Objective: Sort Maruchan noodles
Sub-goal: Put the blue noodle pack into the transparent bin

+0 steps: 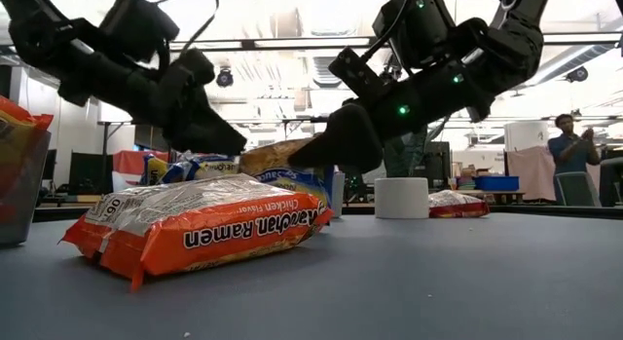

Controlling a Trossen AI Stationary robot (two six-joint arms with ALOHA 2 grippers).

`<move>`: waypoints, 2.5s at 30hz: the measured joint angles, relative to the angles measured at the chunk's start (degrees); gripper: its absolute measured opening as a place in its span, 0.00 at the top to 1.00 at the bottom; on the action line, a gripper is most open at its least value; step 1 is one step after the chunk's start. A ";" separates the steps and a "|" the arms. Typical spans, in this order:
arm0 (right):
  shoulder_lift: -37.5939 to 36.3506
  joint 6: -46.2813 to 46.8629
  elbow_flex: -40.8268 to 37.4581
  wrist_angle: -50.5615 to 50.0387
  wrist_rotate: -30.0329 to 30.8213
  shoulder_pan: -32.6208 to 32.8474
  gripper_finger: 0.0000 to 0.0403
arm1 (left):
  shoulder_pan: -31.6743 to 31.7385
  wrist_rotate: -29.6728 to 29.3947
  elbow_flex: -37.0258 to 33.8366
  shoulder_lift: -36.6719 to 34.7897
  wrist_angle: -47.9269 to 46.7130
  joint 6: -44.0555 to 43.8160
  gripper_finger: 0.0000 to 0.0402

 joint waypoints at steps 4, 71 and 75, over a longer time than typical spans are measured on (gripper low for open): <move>0.00 -2.03 0.53 0.06 -0.02 0.02 0.71 | 0.14 0.00 -0.16 3.86 2.75 -0.11 0.32; -32.45 3.50 0.32 -21.23 5.51 -0.57 0.71 | 18.48 -39.70 45.76 -7.30 -94.16 -12.78 0.79; -32.09 3.44 0.32 -21.08 5.49 -0.68 0.71 | 28.36 -30.11 49.39 -2.31 -99.95 -12.08 0.79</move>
